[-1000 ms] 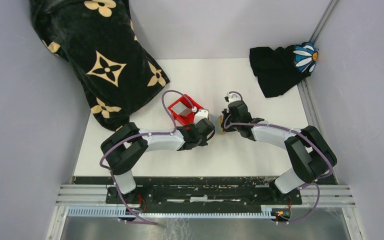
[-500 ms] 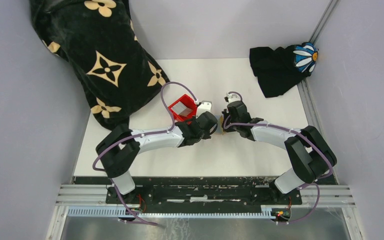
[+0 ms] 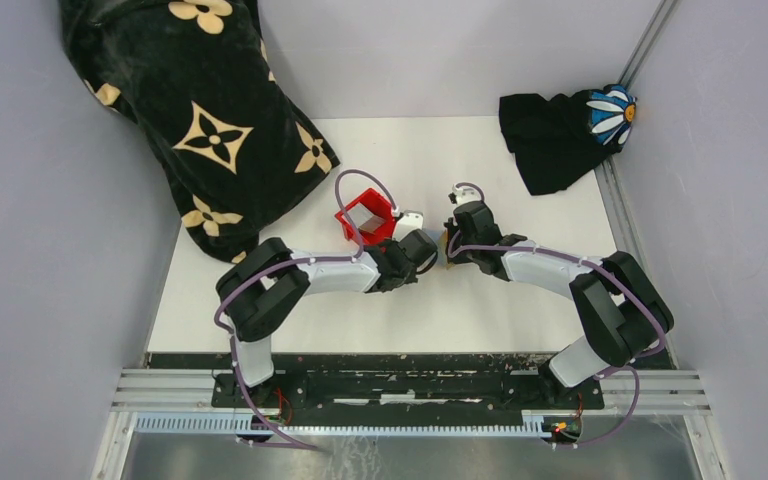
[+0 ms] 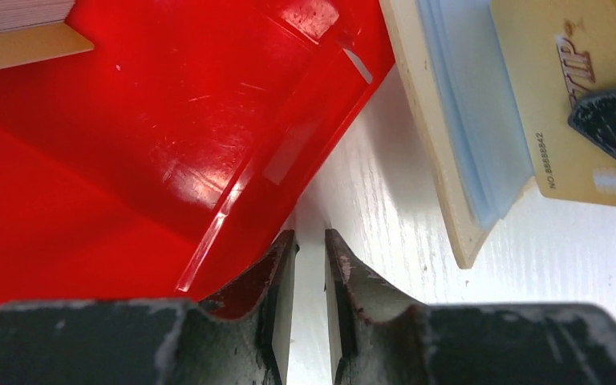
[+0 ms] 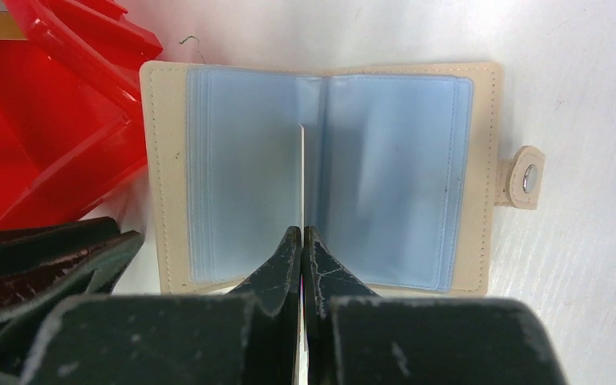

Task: Put the credit cards into the card holder
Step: Open the card holder at the center of the board.

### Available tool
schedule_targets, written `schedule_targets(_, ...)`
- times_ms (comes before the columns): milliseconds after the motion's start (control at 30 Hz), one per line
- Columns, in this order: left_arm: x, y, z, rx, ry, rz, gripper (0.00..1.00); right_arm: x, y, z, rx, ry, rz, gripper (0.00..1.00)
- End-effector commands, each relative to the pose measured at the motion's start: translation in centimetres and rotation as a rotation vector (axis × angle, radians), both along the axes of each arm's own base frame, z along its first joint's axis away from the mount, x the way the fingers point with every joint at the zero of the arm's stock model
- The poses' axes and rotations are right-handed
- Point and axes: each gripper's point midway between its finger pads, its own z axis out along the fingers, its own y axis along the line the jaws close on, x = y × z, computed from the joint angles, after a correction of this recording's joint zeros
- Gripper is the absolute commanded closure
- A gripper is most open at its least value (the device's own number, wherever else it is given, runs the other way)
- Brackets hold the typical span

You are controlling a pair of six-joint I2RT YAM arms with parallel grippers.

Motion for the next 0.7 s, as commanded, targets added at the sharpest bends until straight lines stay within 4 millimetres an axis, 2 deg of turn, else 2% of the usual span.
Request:
schedule_targets(0, 1.9, 2.7, -0.4, 0.064, -0.046, 0.049, 0.72, 0.4, -0.6, 0.6, -0.039, -0.013, -0.008, 0.99)
schedule_targets(133, 3.0, 3.5, -0.7, 0.071, -0.052, 0.062, 0.72, 0.3, -0.5, 0.4, -0.038, -0.005, -0.007, 0.99)
schedule_targets(400, 4.9, 3.7, -0.2, 0.057, -0.086, 0.084, 0.73, 0.2, -0.1, 0.4, -0.026, -0.003, 0.001, 0.99)
schedule_targets(567, 5.7, 2.8, 0.6, 0.041, -0.105, 0.081, 0.73, 0.1, 0.2, 0.2, -0.026, 0.004, 0.007, 0.99)
schedule_targets(667, 5.7, 1.6, 1.9, -0.011, -0.115, 0.052, 0.73, 0.1, 0.4, 0.3, -0.023, 0.000, 0.007, 0.99)
